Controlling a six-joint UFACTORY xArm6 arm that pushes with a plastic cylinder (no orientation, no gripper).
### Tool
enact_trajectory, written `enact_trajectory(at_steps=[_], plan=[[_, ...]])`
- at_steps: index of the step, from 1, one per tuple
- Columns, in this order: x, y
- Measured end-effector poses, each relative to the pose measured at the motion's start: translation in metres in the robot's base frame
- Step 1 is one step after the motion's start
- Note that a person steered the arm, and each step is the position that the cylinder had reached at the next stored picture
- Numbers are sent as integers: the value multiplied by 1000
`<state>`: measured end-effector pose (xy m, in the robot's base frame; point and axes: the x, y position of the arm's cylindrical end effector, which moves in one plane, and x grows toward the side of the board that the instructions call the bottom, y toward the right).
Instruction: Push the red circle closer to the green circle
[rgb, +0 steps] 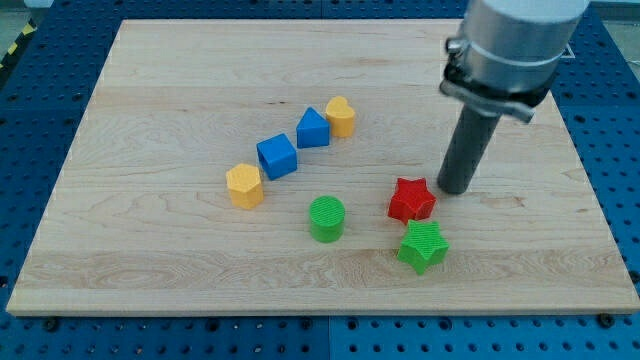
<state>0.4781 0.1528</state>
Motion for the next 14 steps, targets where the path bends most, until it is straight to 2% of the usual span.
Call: enact_trajectory(at_steps=[3,4,6,7,8,9,13,14], plan=[[-151,101],[-176,129],[-285,135],[-286,131],[-283,103],[-263,83],[-170,83],[-159,75]])
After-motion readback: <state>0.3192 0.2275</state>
